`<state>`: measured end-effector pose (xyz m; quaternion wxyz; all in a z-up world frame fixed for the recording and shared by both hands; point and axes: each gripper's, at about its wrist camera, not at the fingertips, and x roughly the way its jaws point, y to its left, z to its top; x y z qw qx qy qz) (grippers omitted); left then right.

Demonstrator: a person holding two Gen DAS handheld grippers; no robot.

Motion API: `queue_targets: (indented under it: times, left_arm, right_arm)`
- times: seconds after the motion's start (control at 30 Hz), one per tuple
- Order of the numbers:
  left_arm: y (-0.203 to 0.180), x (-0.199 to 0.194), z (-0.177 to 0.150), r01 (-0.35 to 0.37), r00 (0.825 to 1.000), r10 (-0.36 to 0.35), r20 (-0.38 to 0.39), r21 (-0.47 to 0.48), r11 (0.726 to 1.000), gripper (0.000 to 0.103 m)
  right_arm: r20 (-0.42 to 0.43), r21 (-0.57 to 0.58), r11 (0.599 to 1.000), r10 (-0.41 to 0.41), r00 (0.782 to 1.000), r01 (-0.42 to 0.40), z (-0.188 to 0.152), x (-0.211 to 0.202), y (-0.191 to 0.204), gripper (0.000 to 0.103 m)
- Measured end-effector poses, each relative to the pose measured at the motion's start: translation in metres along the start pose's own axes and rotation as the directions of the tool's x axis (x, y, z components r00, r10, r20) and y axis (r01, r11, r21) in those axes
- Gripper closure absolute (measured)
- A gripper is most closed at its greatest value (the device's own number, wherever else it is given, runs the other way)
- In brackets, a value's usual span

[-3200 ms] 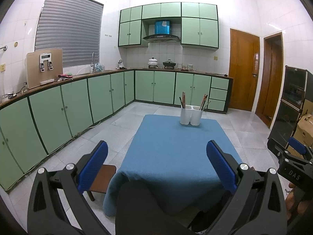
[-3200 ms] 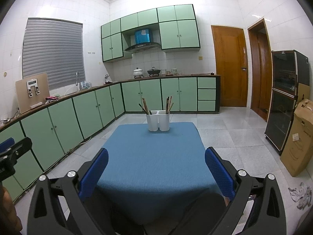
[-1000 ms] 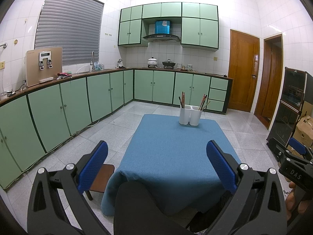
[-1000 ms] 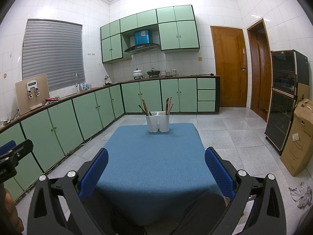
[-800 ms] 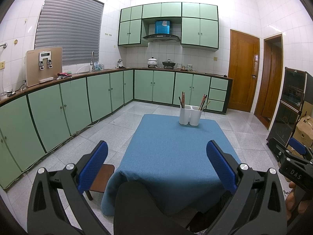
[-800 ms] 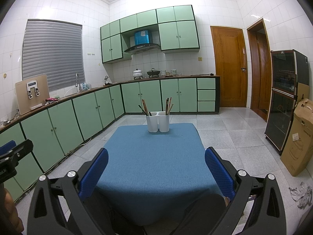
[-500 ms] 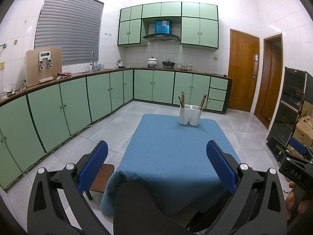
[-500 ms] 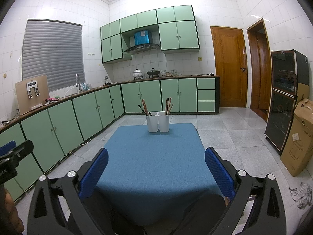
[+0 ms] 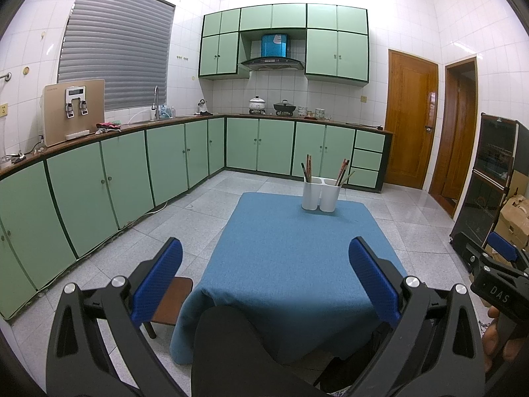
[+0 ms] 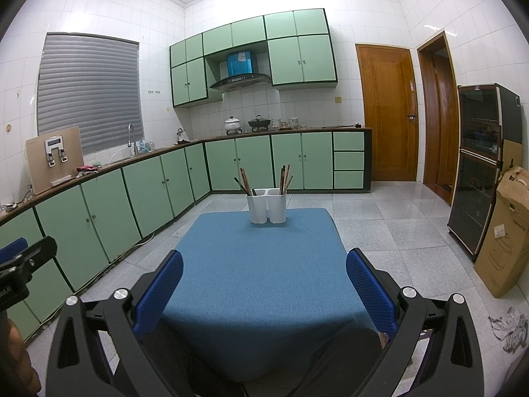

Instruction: Organize utensils

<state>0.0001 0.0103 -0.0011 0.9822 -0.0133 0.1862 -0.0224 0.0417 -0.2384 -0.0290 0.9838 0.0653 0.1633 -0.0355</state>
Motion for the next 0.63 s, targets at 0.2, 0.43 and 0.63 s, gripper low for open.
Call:
queue_targets:
  times: [0.2, 0.43, 0.63]
  left_arm:
    - [-0.0005, 0.0005, -0.0003, 0.000, 1.000, 0.000, -0.001, 0.000, 1.000, 0.005]
    - [-0.0019, 0.0019, -0.0006, 0.005, 1.000, -0.005, -0.007, -0.001, 1.000, 0.005]
    - [-0.0019, 0.0034, -0.0001, 0.006, 1.000, -0.006, -0.009, -0.002, 1.000, 0.005]
  right_arm:
    - [-0.001, 0.002, 1.000, 0.000, 1.000, 0.000, -0.0003, 0.0000, 0.0000, 0.006]
    - [0.000, 0.001, 1.000, 0.000, 1.000, 0.000, -0.0006, 0.0003, 0.0003, 0.006]
    - [0.001, 0.002, 1.000, 0.000, 1.000, 0.000, -0.0001, 0.0004, 0.0014, 0.006]
